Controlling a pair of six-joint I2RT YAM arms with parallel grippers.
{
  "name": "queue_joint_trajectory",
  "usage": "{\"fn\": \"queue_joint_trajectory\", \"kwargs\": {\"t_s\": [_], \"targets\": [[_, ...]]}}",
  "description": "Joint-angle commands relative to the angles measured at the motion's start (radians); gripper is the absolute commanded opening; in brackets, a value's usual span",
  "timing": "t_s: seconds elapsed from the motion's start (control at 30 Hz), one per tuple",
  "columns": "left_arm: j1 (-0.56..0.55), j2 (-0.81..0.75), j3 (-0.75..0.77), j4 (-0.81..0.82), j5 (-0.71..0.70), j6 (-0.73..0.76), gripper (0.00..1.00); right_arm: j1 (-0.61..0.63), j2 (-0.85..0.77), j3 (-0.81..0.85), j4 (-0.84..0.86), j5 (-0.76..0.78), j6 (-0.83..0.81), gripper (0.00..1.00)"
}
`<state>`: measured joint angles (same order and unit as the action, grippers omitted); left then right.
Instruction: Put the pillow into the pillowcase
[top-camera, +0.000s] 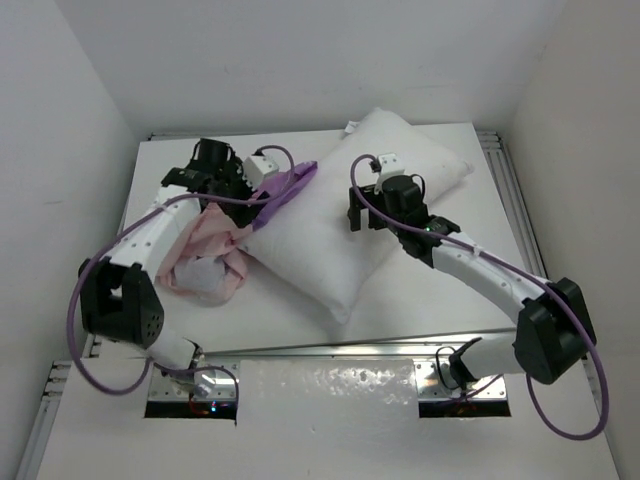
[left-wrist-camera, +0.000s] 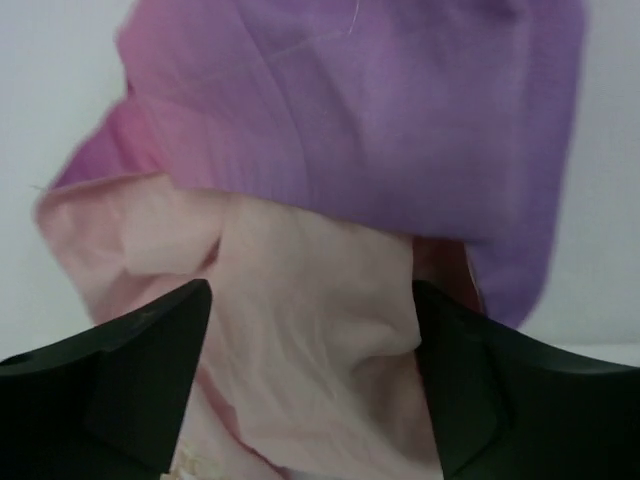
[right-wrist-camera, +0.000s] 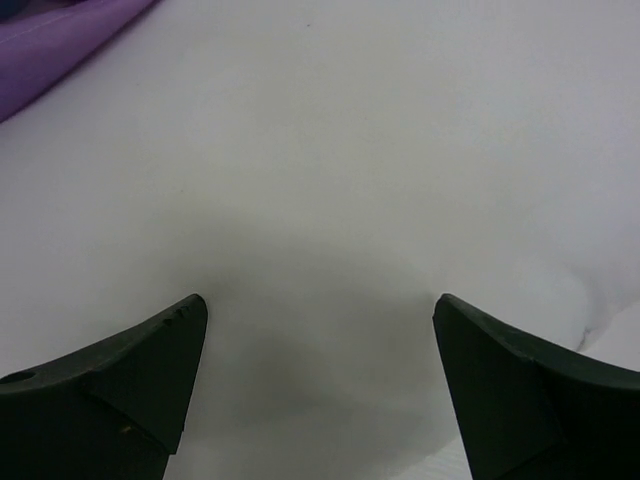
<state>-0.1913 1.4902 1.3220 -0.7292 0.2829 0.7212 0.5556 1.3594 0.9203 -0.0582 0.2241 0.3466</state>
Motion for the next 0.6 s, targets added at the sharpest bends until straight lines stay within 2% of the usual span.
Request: {"fn": "queue_joint_trajectory", "kwargs": {"t_s": [0.0, 0.07, 0.1, 0.13, 0.2, 0.23, 0.3, 0.43, 0.5, 0.53, 0.57], "targets": [[-0.002, 0.040, 0.003, 0.059, -0.065, -0.035, 0.75, -0.002, 0.072, 0.028, 0.110, -0.043, -0.038, 0.92], [-0.002, 0.064, 0.032, 0.034, 0.014, -0.054, 0.61, -0.002, 0.131, 0.048, 0.069, -0.057, -0.061, 0.78], [-0.002, 0.094, 0.043, 0.022, 0.038, -0.072, 0.51, 0.000, 0.147, 0.066, 0.022, -0.058, -0.064, 0.59], [-0.002, 0.113, 0.072, -0.001, 0.054, -0.087, 0.21, -0.002, 0.155, 0.066, 0.009, -0.055, -0.060, 0.49], [0.004, 0.162, 0.107, -0.019, 0.038, -0.135, 0.00, -0.002, 0.144, 0.034, 0.004, -0.048, -0.054, 0.31], [0.013, 0.172, 0.143, -0.025, 0.029, -0.152, 0.00, -0.002, 0.133, 0.019, 0.004, -0.039, -0.051, 0.03], [0.071, 0.206, 0.184, -0.003, 0.035, -0.254, 0.00, -0.002, 0.084, -0.046, -0.003, -0.003, -0.032, 0.00], [0.229, 0.303, 0.415, 0.114, 0.007, -0.507, 0.00, 0.006, -0.037, -0.135, -0.096, 0.018, -0.017, 0.00], [0.283, 0.373, 0.523, 0.158, -0.037, -0.599, 0.00, 0.083, -0.133, -0.191, -0.155, 0.085, -0.055, 0.00], [0.289, 0.390, 0.542, 0.180, -0.092, -0.614, 0.00, 0.120, -0.166, -0.207, -0.169, 0.175, -0.081, 0.00], [0.294, 0.406, 0.554, 0.203, -0.118, -0.623, 0.00, 0.163, -0.195, -0.233, -0.183, 0.196, -0.142, 0.00]]}}
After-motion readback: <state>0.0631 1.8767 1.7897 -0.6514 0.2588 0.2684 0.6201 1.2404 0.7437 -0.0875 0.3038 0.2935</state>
